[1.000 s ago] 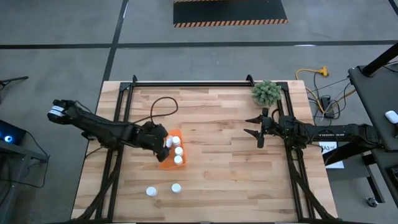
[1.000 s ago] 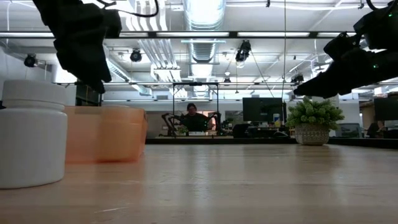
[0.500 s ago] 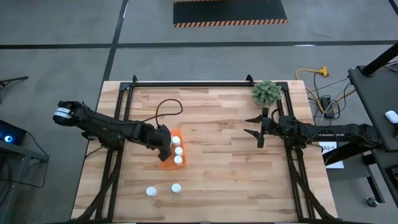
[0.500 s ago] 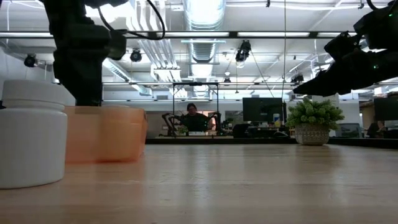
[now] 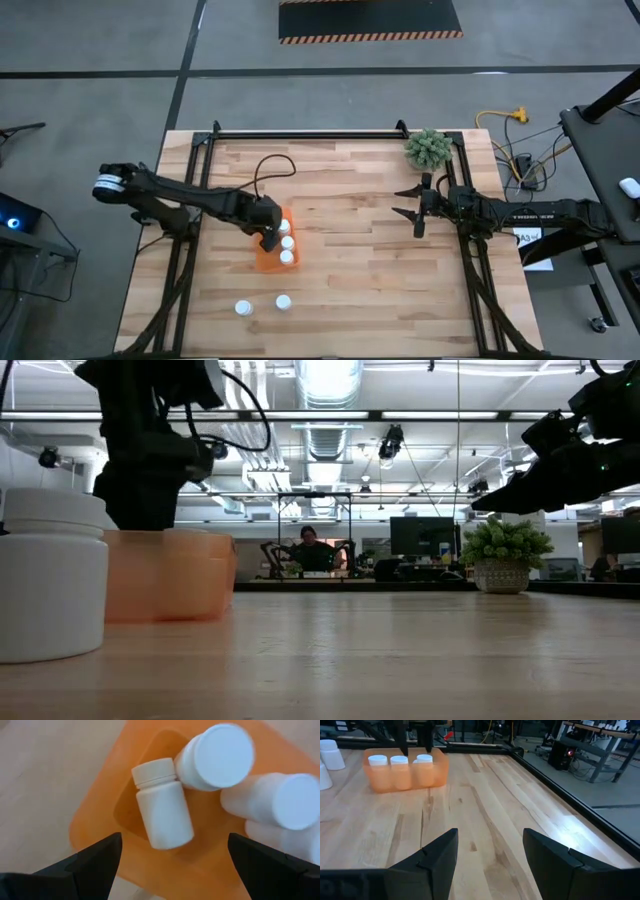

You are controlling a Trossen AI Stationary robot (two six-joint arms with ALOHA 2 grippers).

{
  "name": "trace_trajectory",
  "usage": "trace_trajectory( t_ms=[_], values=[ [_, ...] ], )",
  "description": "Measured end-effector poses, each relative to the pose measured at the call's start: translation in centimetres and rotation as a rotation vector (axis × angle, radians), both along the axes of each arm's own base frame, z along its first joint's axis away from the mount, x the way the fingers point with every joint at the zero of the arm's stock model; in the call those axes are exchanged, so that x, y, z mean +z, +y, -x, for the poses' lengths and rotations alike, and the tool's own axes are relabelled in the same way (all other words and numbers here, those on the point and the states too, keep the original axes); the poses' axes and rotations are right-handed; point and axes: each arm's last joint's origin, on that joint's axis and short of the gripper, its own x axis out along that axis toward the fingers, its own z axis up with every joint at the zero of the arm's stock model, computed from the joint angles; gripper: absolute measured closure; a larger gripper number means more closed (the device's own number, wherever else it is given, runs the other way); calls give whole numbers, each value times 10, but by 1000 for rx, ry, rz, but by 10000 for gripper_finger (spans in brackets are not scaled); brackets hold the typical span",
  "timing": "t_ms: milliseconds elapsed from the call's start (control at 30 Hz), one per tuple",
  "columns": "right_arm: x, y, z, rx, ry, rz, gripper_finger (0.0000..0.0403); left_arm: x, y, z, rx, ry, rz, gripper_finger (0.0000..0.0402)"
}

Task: Pick and place pill bottles into a basket
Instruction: Put the top right white medicine bottle into the orange bin

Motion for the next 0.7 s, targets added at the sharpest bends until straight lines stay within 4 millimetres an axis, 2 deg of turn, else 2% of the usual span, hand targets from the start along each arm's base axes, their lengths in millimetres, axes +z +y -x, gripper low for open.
trace_trajectory(
  t_ms=[367, 533, 700],
  values=[
    [0, 0, 0, -1, -4, -4, 188, -26, 3, -11, -16, 116, 6, 56],
    [2, 0, 0, 0, -22, -2, 188, -31, 3, -16, -16, 135, 6, 57],
    [3, 0, -1, 0, -26, -1, 188, -32, 3, -16, -15, 143, 11, 81]
  ],
)
